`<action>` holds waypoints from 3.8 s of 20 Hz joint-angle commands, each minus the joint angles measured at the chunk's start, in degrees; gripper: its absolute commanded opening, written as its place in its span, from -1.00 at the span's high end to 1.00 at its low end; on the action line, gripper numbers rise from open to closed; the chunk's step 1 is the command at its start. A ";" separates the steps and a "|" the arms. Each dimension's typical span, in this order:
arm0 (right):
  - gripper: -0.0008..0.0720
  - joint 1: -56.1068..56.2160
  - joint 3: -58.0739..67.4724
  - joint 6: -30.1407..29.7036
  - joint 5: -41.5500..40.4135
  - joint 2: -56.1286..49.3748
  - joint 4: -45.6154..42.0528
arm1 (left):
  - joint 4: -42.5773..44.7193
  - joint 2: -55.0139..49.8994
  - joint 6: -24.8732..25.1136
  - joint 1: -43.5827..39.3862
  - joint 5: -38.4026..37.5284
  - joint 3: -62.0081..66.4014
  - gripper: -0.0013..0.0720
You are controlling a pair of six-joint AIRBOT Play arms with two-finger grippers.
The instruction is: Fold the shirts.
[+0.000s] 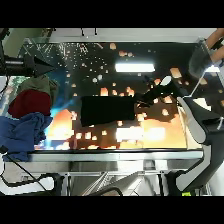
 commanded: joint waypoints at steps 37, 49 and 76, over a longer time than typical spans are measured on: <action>0.91 -49.59 -14.78 29.42 23.45 40.50 -25.66 | 0.31 0.04 0.24 -0.07 -4.48 -0.02 0.92; -0.95 -49.57 -24.81 29.03 20.24 39.74 -31.87 | 0.28 0.04 0.24 -0.04 -4.52 -0.02 0.92; 0.91 -16.17 -49.68 8.07 12.57 74.49 -4.55 | 9.51 48.02 0.17 -7.23 4.04 -64.63 0.92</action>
